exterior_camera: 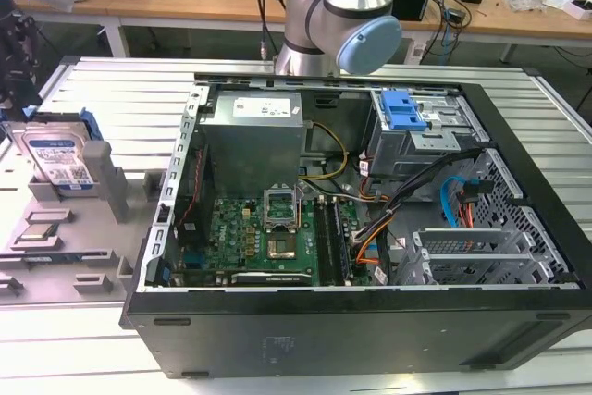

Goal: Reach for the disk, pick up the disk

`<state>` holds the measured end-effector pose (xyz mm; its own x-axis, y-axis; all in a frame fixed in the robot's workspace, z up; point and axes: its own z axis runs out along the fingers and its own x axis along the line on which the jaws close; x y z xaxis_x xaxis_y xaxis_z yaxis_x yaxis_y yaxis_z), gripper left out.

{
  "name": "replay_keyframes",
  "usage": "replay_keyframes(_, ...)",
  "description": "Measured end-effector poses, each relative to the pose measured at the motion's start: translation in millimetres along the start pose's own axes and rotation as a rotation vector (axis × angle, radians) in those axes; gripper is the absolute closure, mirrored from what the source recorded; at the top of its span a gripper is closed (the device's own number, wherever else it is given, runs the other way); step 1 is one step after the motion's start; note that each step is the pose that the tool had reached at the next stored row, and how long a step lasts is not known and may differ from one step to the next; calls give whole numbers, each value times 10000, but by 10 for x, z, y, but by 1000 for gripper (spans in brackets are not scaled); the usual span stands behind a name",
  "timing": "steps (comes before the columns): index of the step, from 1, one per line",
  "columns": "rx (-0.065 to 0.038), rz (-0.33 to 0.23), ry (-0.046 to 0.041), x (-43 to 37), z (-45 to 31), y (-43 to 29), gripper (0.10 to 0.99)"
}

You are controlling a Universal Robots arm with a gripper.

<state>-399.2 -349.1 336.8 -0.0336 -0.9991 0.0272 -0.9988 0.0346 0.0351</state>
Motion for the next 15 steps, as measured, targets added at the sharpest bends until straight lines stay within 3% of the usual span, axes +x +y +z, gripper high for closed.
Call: replay_keyframes(15, 4, -132, 2, -9, 313, -11, 663)
